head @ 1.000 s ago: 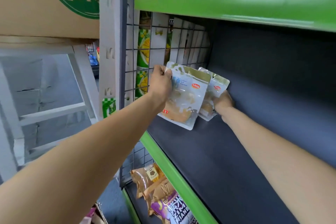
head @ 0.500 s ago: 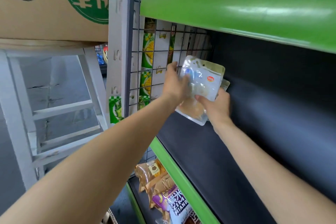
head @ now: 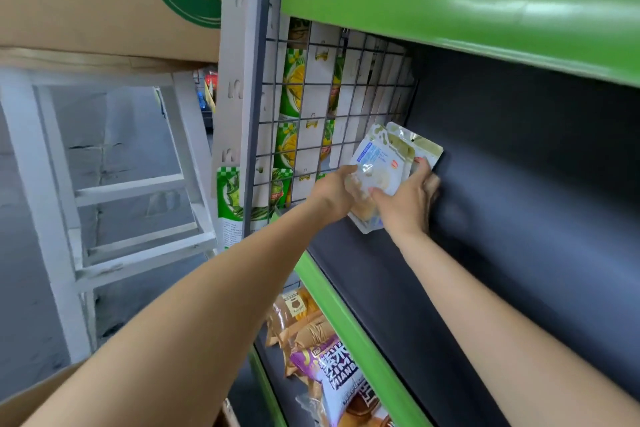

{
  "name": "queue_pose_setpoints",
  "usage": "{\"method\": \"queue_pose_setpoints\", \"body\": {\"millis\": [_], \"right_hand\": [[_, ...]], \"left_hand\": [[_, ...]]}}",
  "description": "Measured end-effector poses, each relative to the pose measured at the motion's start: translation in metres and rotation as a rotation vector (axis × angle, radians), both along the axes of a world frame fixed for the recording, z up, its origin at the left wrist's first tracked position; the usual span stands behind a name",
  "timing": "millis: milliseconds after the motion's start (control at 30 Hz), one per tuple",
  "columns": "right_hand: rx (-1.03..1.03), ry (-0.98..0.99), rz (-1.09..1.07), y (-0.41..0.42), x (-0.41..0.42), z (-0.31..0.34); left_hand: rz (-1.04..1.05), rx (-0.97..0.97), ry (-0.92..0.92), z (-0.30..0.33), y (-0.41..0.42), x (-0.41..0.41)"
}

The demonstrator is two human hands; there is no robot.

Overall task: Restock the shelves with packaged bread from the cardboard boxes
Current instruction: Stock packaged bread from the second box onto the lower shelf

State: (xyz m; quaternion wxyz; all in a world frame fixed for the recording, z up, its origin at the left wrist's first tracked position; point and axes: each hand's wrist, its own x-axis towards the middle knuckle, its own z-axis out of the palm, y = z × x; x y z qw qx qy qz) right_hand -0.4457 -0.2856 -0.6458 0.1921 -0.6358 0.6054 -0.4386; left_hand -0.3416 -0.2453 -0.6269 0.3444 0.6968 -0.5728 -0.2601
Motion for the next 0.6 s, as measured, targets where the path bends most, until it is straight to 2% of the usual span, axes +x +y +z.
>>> {"method": "queue_pose_setpoints", "body": {"millis": [67, 133, 233, 367, 467, 600], "right_hand": [[-0.147, 0.065, 0.016, 0.026, 0.002, 0.011], [-0.203, 0.12, 0.155, 0.056, 0.008, 0.019], [-0.099, 0.129, 0.447, 0.104, 0.031, 0.024], [0.073, 0.11, 0.72, 0.164, 0.074, 0.004], [0.239, 0.208, 0.847, 0.2, 0.105, -0.034], [0.421, 0.359, 0.918, 0.231, 0.133, -0.104]], "left_hand": [[0.075, -0.051, 0.008, 0.005, 0.02, 0.009], [0.12, -0.078, -0.012, 0.009, 0.052, 0.019], [0.203, -0.085, -0.094, 0.01, 0.117, 0.043], [0.367, 0.036, -0.104, -0.016, 0.201, 0.085], [0.455, 0.141, -0.065, -0.048, 0.255, 0.111], [0.529, 0.26, -0.107, -0.106, 0.3, 0.139]]}}
